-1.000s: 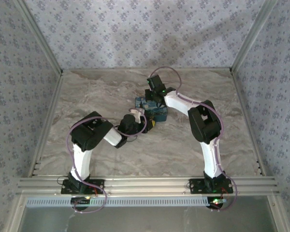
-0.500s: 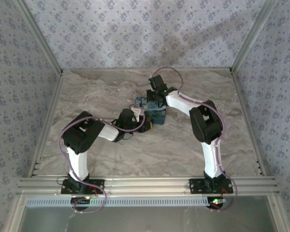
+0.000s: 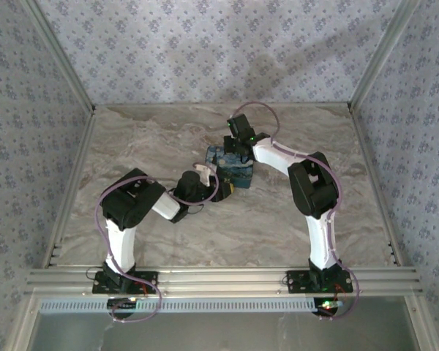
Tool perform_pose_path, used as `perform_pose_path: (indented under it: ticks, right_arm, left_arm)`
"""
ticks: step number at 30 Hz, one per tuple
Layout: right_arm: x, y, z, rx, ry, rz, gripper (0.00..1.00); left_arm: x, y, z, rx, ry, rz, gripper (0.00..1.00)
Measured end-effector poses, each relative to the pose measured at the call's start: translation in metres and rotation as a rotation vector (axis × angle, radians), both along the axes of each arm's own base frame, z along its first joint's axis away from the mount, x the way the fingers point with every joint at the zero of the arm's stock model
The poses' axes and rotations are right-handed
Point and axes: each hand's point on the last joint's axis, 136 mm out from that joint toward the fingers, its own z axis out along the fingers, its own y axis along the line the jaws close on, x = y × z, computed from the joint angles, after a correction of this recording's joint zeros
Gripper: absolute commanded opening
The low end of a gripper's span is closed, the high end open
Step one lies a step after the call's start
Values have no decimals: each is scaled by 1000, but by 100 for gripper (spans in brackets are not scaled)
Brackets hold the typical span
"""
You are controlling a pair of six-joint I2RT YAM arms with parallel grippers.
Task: Unlock a padlock with a key
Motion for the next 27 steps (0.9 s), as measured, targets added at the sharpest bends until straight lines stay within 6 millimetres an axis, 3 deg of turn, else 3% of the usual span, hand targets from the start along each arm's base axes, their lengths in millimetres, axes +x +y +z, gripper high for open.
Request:
perform_pose_path:
  ticks: [8, 15, 20, 24, 27]
  right_arm:
    - [-3, -27, 2, -32, 15, -50, 0]
    - [-1, -68, 16, -66, 2, -137, 0]
    - [-15, -104, 23, -108, -1, -229, 0]
    - [-36, -130, 8, -153, 47, -303, 0]
    - [-54, -137, -12, -175, 103, -322, 0]
  left_arm:
    - [2, -2, 0, -1, -3, 1, 41]
    - [2, -4, 0, -2, -4, -2, 41]
    - [2, -5, 0, 1, -8, -12, 41]
    - [2, -6, 0, 5, -4, -19, 41]
    - [1, -8, 0, 5, -4, -30, 42]
